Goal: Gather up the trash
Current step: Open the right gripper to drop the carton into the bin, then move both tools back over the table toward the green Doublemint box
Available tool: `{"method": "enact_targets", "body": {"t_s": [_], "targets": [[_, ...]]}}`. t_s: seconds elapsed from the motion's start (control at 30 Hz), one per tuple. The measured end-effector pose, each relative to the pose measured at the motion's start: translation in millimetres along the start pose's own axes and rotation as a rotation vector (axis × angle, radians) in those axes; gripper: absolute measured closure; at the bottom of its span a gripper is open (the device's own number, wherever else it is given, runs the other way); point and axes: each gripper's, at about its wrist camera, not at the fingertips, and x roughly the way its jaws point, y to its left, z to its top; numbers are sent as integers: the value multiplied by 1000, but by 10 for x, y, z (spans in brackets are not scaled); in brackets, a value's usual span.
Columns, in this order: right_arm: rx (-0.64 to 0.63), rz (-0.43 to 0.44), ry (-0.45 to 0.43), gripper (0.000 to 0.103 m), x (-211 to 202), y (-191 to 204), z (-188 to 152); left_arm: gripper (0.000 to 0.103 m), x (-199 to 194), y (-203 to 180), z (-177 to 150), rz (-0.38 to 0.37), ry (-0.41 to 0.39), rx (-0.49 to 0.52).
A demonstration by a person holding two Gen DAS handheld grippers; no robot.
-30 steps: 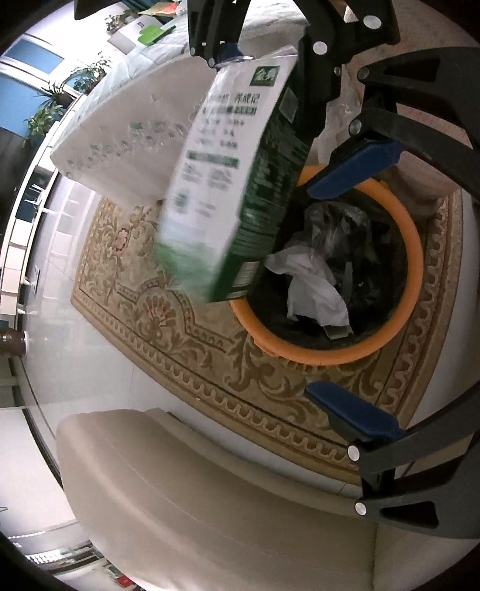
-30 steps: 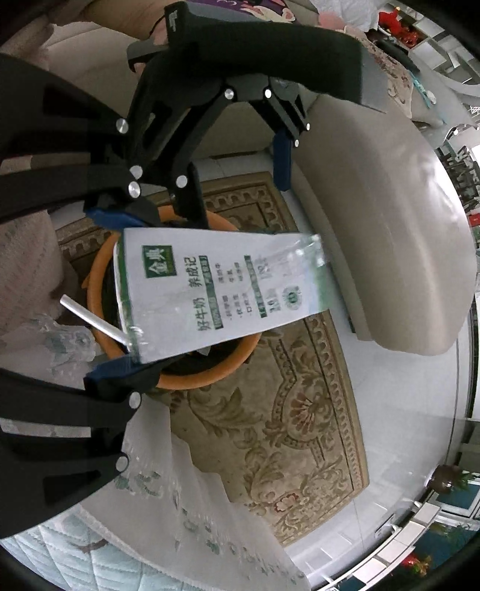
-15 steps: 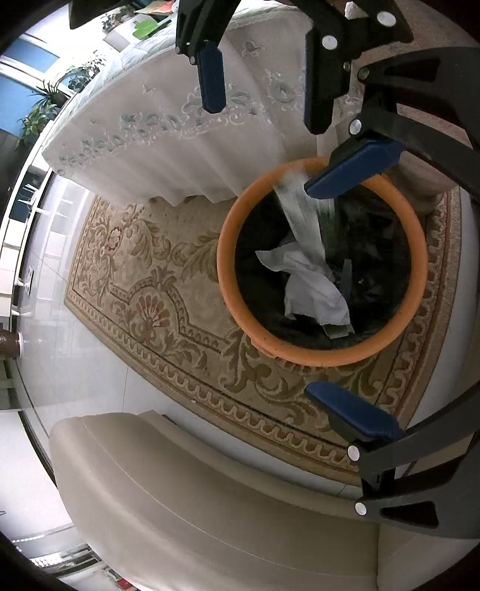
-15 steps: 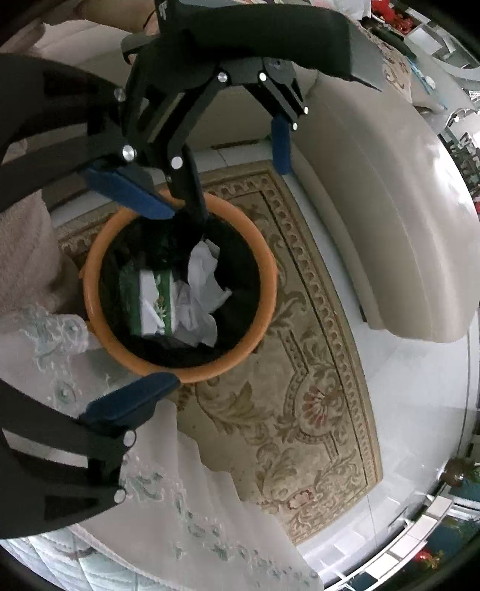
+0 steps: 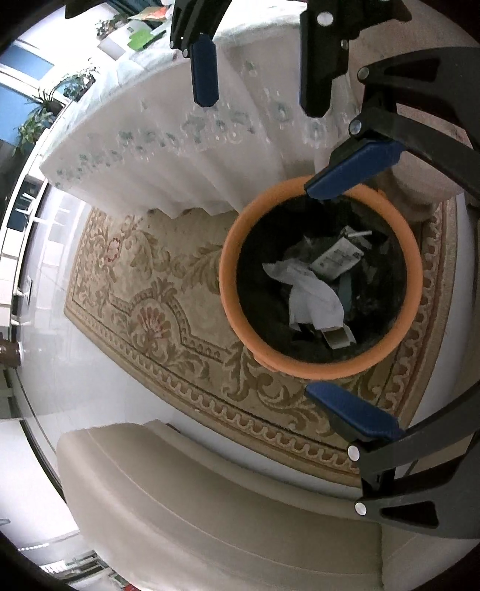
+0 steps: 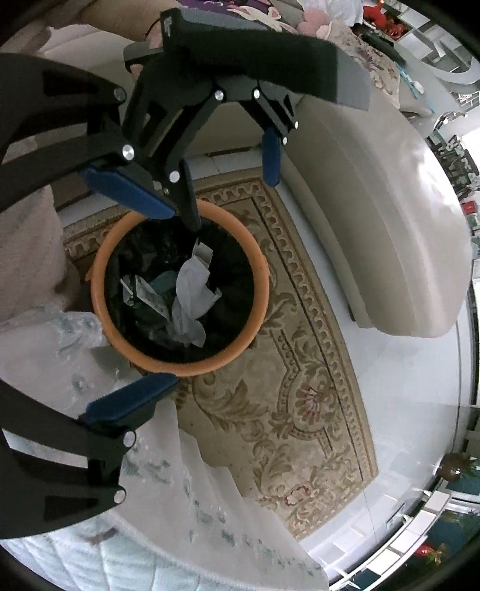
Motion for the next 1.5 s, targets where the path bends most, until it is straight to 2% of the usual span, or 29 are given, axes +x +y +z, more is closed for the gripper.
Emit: {"method": "enact_targets", "body": {"t_s": [0.23,0.33,0.43,0.57,0.67,0.87,1.03,1.3,1.5], "targets": [[72,-11,-89,13,-469,-200,-154,6,-243,-333,125,-30,-31,51],[84,-51,-110,12,-682,-320,-286,6,-332,-546,174,-40,-42,82],[79,-136,-134,12,-876,-427,-447,6,-414,-775,239,-51,-55,118],[132,-174,-162,12,-1152,-709,-695,6,-460,-1181,395,-89,-64,167],[196,-246,-179,12,-1362,-1041,-912,6,-473,-1477,518,-113,-68,204],[330,-296,-200,10,-1587,-1719,-1312,6,-407,-2338,870,-115,-92,337],[441,-340,-217,10,-1718,-2410,-1619,6,-234,-2917,1094,-139,-82,396],[525,-387,-238,10,-1843,-3252,-1883,6,64,-3626,1380,-164,-59,457],[564,-393,-254,10,-1805,-3656,-1937,6,258,-4071,1724,-161,-80,489]]}}
